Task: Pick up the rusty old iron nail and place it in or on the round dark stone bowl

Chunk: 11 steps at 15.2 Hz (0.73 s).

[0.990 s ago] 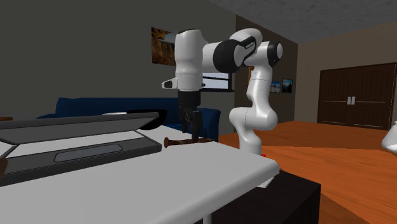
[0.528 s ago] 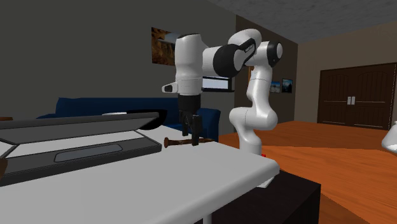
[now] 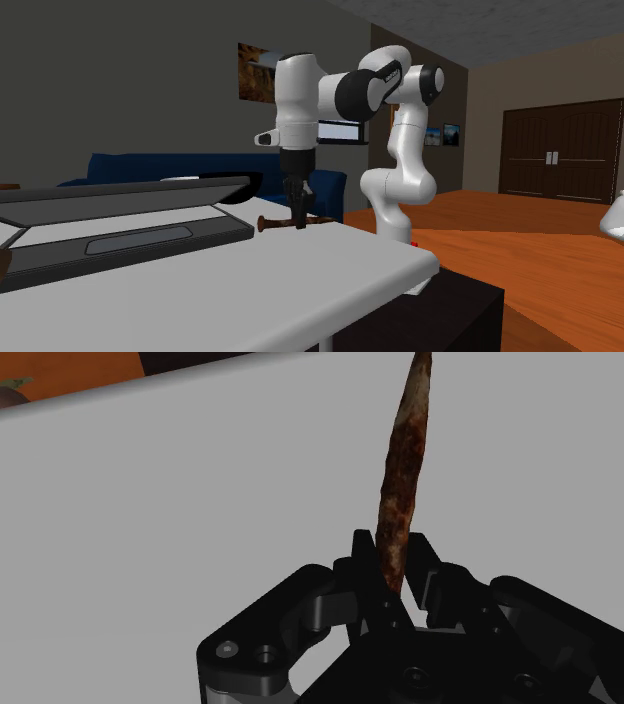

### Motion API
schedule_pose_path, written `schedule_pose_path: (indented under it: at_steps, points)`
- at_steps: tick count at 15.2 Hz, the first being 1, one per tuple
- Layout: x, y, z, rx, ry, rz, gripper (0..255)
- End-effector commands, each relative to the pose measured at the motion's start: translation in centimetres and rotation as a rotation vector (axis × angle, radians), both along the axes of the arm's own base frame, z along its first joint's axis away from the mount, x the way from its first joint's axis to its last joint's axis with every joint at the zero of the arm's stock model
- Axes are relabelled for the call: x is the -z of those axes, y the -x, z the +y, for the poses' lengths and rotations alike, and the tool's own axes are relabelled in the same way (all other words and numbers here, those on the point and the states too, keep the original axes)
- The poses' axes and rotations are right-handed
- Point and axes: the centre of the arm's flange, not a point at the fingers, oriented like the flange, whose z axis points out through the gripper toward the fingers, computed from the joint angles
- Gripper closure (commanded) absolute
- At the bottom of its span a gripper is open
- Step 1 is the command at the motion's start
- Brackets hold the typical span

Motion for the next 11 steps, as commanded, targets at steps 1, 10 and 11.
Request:
schedule_pose_path:
  at_steps: [1, 10, 11]
  points:
    - [0.0, 0.0, 0.0, 0.0, 0.0, 0.0, 255]
    - [-3.2, 0.0, 0.0, 0.0, 0.0, 0.0, 255]
    - [-3.7, 0.0, 0.0, 0.0, 0.0, 0.0, 255]
